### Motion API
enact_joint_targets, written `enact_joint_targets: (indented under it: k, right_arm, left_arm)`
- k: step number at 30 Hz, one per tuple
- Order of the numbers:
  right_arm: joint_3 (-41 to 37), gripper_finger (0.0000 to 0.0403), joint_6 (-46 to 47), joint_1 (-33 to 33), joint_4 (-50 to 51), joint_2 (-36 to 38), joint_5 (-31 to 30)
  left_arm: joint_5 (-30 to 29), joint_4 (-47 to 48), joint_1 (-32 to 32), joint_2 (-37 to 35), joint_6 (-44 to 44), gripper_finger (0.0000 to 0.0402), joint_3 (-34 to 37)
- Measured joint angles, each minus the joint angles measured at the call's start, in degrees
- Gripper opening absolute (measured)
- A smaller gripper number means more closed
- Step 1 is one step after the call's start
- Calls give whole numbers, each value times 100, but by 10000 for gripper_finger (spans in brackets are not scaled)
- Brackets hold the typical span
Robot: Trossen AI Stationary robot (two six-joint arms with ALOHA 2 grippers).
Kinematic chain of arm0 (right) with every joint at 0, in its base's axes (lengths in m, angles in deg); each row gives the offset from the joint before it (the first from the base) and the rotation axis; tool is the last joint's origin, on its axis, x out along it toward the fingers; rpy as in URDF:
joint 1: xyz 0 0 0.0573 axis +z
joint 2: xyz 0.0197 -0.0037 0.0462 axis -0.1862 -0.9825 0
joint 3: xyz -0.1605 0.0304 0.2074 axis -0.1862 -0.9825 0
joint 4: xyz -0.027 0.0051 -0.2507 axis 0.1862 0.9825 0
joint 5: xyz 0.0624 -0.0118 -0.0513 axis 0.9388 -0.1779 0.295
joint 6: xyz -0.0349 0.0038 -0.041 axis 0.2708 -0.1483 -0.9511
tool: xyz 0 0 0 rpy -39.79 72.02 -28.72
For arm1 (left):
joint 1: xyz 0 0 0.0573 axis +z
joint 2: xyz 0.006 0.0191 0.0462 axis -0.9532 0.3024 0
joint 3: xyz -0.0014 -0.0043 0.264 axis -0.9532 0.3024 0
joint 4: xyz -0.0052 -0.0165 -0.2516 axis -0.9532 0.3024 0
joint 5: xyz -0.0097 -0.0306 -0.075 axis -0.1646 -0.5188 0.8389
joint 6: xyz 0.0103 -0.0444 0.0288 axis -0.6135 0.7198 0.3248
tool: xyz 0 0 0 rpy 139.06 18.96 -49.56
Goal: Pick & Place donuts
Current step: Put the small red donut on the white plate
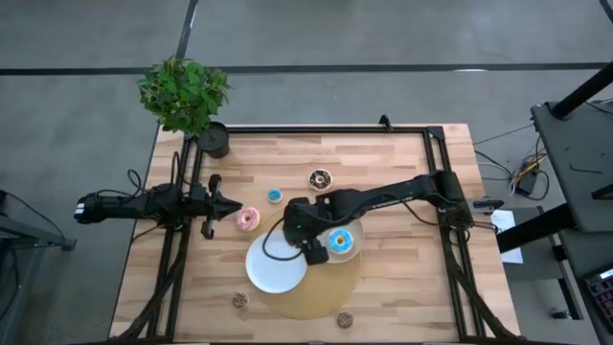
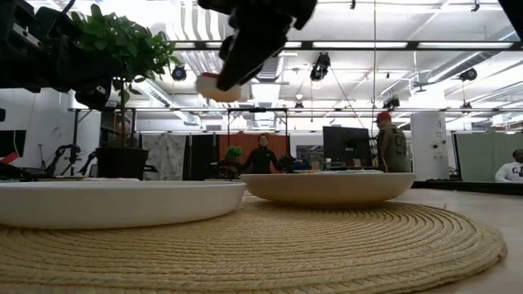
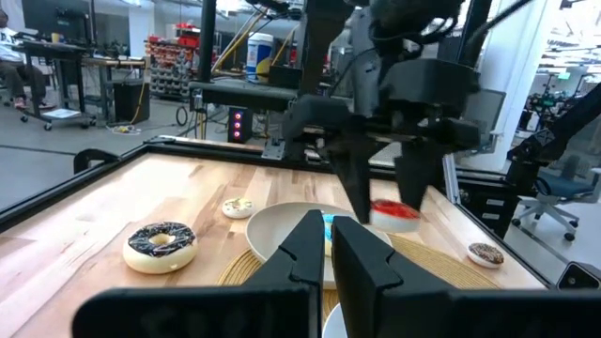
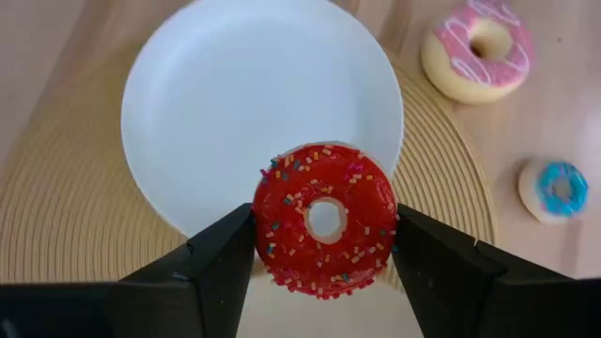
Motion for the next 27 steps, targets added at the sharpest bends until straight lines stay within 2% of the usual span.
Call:
enact_joint_targets:
  k: [11,18,27]
  right_arm:
    - [1040,228,70,118,399,-824,463]
    - [963,228,-112,144,418,-930,730]
    - [593,228,-189,90,222,-943,736]
  left_arm:
    - [2,0,-1,11,0,0,2]
    - [2,0,1,13,-1,0,2]
    - [2,0,0,13,1,0,1]
